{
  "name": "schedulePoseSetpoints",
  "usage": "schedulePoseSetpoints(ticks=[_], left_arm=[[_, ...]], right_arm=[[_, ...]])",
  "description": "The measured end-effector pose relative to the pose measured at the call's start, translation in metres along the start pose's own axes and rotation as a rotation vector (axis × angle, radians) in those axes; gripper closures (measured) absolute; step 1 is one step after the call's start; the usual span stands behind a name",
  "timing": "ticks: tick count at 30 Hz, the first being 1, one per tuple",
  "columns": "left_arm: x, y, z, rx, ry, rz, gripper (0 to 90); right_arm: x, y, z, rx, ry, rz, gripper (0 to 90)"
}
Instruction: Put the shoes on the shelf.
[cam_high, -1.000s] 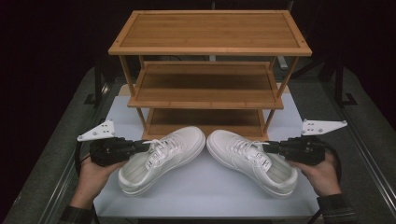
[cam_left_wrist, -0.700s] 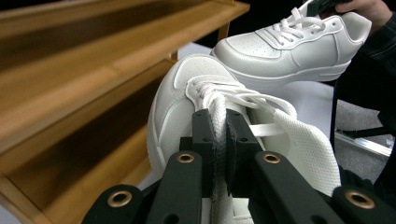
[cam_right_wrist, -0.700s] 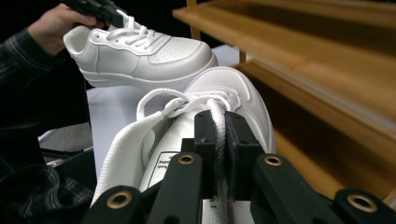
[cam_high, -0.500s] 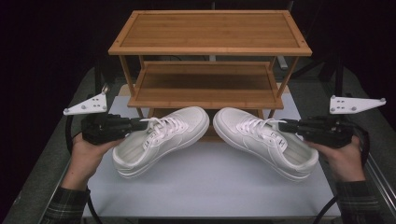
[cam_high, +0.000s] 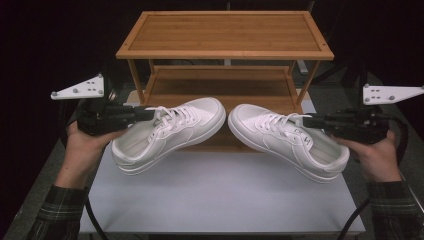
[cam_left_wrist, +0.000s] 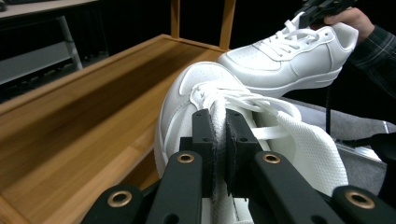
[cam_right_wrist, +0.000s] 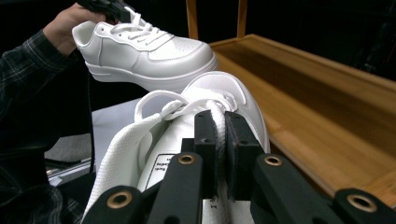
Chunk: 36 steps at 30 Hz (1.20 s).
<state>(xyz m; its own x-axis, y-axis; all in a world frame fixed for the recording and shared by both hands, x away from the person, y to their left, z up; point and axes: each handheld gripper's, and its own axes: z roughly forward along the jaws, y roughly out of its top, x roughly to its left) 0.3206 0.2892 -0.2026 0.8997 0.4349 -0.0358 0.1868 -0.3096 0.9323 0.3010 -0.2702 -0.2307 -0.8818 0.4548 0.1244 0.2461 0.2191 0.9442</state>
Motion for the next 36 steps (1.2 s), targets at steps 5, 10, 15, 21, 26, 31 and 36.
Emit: schedulePoseSetpoints(ticks=[5, 10, 15, 21, 26, 31, 36], left_arm=[[0.008, 0.007, 0.003, -0.015, 0.013, -0.006, 85.0], [0.019, 0.013, 0.010, -0.041, 0.035, -0.021, 85.0], [0.030, 0.017, 0.020, -0.057, 0.075, -0.041, 85.0], [0.045, 0.017, 0.034, -0.064, 0.124, -0.074, 85.0], [0.052, 0.016, 0.047, -0.064, 0.168, -0.107, 85.0], [0.056, 0.017, 0.054, -0.068, 0.201, -0.122, 84.9], [0.055, 0.021, 0.060, -0.055, 0.227, -0.119, 84.8]], right_arm=[[-0.005, 0.014, -0.002, -0.016, -0.014, -0.010, 84.7], [-0.015, 0.027, 0.005, -0.036, -0.033, -0.007, 84.7], [-0.029, 0.034, 0.017, -0.045, -0.065, 0.013, 84.7], [-0.046, 0.036, 0.035, -0.035, -0.116, 0.044, 84.7], [-0.054, 0.036, 0.050, -0.018, -0.159, 0.060, 84.7], [-0.059, 0.038, 0.058, -0.025, -0.199, 0.083, 84.5], [-0.059, 0.046, 0.063, -0.010, -0.240, 0.069, 84.4]])
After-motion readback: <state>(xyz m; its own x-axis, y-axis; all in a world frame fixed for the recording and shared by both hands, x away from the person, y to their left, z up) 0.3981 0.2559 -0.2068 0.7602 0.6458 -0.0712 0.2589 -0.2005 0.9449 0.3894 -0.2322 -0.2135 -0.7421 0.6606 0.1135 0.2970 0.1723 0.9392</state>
